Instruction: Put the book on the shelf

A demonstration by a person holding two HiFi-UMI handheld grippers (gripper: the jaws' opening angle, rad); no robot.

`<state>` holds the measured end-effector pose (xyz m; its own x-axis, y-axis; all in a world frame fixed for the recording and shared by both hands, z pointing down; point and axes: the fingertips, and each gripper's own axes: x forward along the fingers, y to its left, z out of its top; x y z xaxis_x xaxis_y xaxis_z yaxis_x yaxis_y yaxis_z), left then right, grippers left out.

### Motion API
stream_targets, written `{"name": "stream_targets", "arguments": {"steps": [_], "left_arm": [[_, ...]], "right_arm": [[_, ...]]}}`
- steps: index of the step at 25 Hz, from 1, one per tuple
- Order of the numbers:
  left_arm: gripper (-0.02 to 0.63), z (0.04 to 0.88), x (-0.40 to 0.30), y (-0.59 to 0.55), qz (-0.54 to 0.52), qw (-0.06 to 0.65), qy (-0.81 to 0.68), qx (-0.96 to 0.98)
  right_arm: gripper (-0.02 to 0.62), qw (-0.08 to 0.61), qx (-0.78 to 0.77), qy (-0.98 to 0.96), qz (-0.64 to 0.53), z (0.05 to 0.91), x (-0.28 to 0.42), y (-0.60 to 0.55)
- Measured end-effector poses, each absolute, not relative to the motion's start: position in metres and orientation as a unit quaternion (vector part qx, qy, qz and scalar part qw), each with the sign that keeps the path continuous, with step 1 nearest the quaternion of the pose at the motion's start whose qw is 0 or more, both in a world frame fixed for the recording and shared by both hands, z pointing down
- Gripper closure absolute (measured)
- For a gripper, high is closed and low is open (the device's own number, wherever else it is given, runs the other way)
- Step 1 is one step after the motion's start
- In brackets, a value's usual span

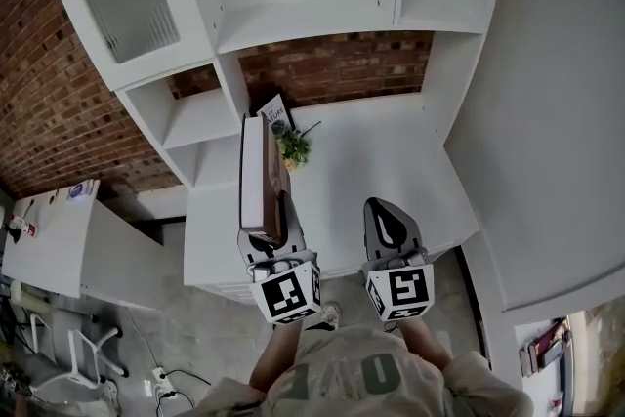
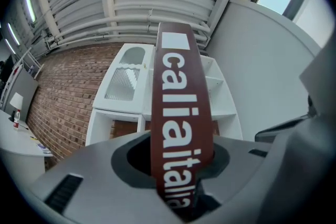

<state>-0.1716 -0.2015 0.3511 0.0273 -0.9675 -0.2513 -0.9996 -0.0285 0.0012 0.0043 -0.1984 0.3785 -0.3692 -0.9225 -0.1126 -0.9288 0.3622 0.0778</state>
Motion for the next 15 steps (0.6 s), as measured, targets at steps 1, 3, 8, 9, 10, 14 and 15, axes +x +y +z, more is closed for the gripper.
{"name": "stream_targets", "arguments": {"steps": [1, 3, 8, 9, 10, 14, 15], "left_arm": [[0.45, 0.35, -0.176, -0.215, 0.092, 0.089, 0.69, -0.713], [0.45, 0.35, -0.185, -0.239, 0.092, 0.09, 0.688, -0.714], [0.451, 0.361, -0.201, -0.281, 0.098, 0.059, 0.689, -0.716], [0.451, 0.363, -0.202, -0.288, 0.098, 0.052, 0.69, -0.715], [0.451, 0.365, -0.203, -0.294, 0.095, 0.049, 0.691, -0.714], [0.451, 0.368, -0.199, -0.309, 0.085, 0.046, 0.696, -0.711], [0.45, 0.368, -0.197, -0.311, 0.084, 0.045, 0.698, -0.71]], "right_arm": [[0.578, 0.028, -0.562, 0.823, 0.069, 0.375, 0.0, -0.214], [0.578, 0.033, -0.565, 0.821, 0.073, 0.371, -0.009, -0.239], [0.578, 0.019, -0.567, 0.822, 0.055, 0.383, -0.024, -0.286], [0.578, 0.017, -0.566, 0.823, 0.046, 0.385, -0.026, -0.295], [0.578, 0.019, -0.565, 0.824, 0.037, 0.385, -0.028, -0.302], [0.578, 0.03, -0.554, 0.831, 0.038, 0.374, -0.035, -0.324], [0.578, 0.029, -0.55, 0.833, 0.04, 0.374, -0.035, -0.329]]}}
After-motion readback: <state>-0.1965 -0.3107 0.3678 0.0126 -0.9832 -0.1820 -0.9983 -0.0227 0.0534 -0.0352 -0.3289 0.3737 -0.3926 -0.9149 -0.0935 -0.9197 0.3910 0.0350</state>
